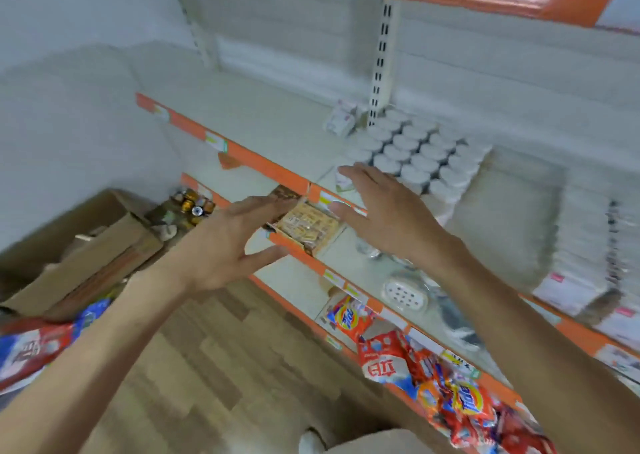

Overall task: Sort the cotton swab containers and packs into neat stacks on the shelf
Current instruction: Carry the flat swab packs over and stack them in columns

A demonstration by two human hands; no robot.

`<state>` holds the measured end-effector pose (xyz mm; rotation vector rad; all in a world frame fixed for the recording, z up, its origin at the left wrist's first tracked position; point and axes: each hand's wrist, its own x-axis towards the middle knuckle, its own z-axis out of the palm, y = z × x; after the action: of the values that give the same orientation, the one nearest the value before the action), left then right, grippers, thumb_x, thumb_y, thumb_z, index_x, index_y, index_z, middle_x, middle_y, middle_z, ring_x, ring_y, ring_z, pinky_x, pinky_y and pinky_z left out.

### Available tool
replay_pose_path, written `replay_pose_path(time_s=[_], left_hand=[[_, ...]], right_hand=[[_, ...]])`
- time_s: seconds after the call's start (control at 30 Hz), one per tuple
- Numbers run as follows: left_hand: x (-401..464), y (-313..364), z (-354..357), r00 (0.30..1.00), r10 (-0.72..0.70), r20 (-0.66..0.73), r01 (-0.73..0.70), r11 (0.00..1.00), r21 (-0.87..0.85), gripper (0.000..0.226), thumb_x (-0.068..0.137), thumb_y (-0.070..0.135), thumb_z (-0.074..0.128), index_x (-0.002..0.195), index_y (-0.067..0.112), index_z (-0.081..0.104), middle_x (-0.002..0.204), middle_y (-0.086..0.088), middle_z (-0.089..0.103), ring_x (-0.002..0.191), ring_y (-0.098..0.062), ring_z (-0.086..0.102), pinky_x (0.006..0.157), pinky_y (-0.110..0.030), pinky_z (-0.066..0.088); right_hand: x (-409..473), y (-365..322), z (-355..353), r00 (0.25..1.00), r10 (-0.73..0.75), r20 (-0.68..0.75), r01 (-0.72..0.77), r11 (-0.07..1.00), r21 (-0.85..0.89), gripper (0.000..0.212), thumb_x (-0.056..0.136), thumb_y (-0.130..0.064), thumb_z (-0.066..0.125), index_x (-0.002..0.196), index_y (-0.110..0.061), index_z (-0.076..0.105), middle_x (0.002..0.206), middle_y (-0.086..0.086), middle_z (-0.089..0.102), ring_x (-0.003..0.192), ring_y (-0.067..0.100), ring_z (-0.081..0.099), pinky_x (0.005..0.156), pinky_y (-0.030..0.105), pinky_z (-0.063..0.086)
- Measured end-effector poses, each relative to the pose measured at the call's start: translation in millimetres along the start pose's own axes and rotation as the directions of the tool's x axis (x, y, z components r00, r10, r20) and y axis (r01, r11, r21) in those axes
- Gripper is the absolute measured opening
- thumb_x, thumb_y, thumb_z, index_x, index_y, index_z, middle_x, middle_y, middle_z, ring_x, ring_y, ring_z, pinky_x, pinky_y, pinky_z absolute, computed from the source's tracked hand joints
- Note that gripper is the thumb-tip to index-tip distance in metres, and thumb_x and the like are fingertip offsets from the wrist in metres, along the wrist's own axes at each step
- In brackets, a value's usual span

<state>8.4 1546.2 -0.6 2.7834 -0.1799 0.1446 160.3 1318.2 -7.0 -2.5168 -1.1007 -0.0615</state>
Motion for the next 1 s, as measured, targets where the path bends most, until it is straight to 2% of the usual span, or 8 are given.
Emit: replay_pose_path(time_s=[0.07, 0.13, 0.3, 0.47, 0.63, 0.87, 1.0], left_hand=[[-9, -30, -9, 0.998, -0.055, -0.015, 0.055, 0.998, -0.001, 0.069, 0.091, 0.071, 0.04, 0.153, 0.045, 0.028, 0.155, 0.004, 0.039, 0.141, -0.012, 0.04, 0.105, -0.031, 0.047], [-14, -57, -13, 0.996, -0.083, -0.033, 0.082, 0.997, -0.011, 0.068, 0.091, 0.073, 0.039, 0.153, 0.048, 0.025, 0.156, 0.004, 0.039, 0.146, -0.013, 0.033, 0.106, -0.039, 0.048], [1, -112, -14, 0.992, -0.126, -0.024, 0.124, 0.99, -0.06, 0.067, 0.09, 0.075, 0.037, 0.151, 0.055, 0.019, 0.158, 0.006, 0.036, 0.148, -0.015, 0.029, 0.112, -0.045, 0.041], [60, -165, -11, 0.996, -0.092, 0.014, 0.092, 0.994, -0.051, 0.065, 0.091, 0.073, 0.034, 0.151, 0.052, 0.021, 0.155, 0.006, 0.04, 0.144, -0.012, 0.035, 0.112, -0.049, 0.038], [137, -215, -17, 0.988, 0.027, 0.15, -0.02, 0.999, -0.048, 0.065, 0.094, 0.067, 0.037, 0.154, 0.045, 0.024, 0.155, 0.009, 0.04, 0.146, -0.01, 0.031, 0.114, -0.042, 0.038], [205, -262, -22, 0.978, 0.12, 0.171, -0.111, 0.992, -0.059, 0.067, 0.091, 0.07, 0.031, 0.154, 0.046, 0.025, 0.155, 0.01, 0.041, 0.145, -0.01, 0.032, 0.117, -0.037, 0.034], [232, -280, -15, 0.967, 0.177, 0.184, -0.166, 0.983, -0.074, 0.067, 0.092, 0.068, 0.033, 0.154, 0.043, 0.028, 0.153, 0.007, 0.043, 0.144, -0.01, 0.034, 0.117, -0.026, 0.028]], right_hand=[[26, -17, 7, 0.999, -0.022, 0.036, 0.022, 1.0, -0.005, 0.064, 0.099, -0.06, 0.042, 0.153, -0.027, 0.032, 0.159, 0.002, 0.033, 0.145, 0.023, 0.033, 0.115, 0.043, 0.033], [51, -29, 14, 0.997, -0.031, 0.073, 0.033, 0.999, -0.029, 0.065, 0.099, -0.06, 0.041, 0.154, -0.028, 0.03, 0.161, 0.002, 0.031, 0.146, 0.024, 0.031, 0.116, 0.043, 0.032], [107, -38, 36, 0.988, -0.018, 0.152, 0.024, 0.999, -0.042, 0.067, 0.099, -0.063, 0.037, 0.155, -0.029, 0.027, 0.162, 0.0, 0.028, 0.147, 0.023, 0.028, 0.117, 0.043, 0.031], [162, -17, 69, 0.978, 0.058, 0.198, -0.053, 0.998, -0.034, 0.067, 0.099, -0.064, 0.036, 0.155, -0.029, 0.026, 0.161, -0.001, 0.03, 0.145, 0.022, 0.032, 0.114, 0.043, 0.034], [216, 9, 85, 0.965, 0.174, 0.198, -0.17, 0.985, -0.035, 0.066, 0.098, -0.064, 0.038, 0.153, -0.028, 0.03, 0.156, -0.003, 0.036, 0.14, 0.022, 0.039, 0.111, 0.043, 0.039], [285, 41, 79, 0.895, 0.337, 0.292, -0.306, 0.941, -0.147, 0.066, 0.097, -0.057, 0.052, 0.15, -0.021, 0.036, 0.154, 0.006, 0.039, 0.138, 0.028, 0.042, 0.109, 0.046, 0.04], [343, 84, 74, 0.836, 0.524, 0.16, -0.484, 0.843, -0.235, 0.06, 0.091, -0.048, 0.063, 0.138, -0.013, 0.049, 0.133, 0.014, 0.055, 0.119, 0.035, 0.056, 0.093, 0.041, 0.048]])
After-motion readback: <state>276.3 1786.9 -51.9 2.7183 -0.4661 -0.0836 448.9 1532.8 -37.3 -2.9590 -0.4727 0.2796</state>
